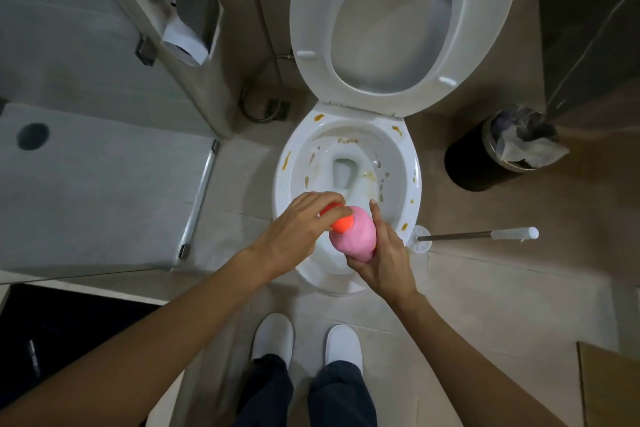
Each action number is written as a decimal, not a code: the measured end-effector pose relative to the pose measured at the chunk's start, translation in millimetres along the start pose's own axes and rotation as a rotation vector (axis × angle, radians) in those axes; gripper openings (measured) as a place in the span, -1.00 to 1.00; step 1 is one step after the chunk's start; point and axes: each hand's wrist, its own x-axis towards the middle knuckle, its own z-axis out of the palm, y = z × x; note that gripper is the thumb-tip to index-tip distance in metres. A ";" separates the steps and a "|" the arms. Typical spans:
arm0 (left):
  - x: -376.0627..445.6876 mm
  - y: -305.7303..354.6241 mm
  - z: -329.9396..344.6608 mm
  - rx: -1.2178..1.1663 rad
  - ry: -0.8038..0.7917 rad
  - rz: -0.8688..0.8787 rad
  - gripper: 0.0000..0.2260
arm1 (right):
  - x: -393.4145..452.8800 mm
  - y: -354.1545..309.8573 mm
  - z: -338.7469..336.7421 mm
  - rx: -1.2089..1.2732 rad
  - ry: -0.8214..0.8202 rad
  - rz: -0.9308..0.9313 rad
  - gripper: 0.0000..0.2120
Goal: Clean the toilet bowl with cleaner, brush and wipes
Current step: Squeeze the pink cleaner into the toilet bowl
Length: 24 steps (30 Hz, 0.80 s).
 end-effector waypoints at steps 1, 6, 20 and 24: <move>2.0 -3.3 1.2 -0.013 -0.016 -0.027 -0.36 | 2.4 0.2 2.1 -0.009 0.004 0.008 -0.04; 0.0 -18.1 8.8 -0.054 -0.085 -0.236 -0.70 | 13.9 3.8 14.2 -0.103 -0.025 0.016 -0.03; -4.5 -35.4 -2.7 -0.160 0.009 -0.504 -0.67 | 25.7 11.5 19.8 -0.110 -0.007 0.129 -0.03; -15.8 -43.3 12.9 -0.170 -0.034 -0.521 -0.66 | 34.0 15.2 19.9 -0.165 0.001 0.181 -0.05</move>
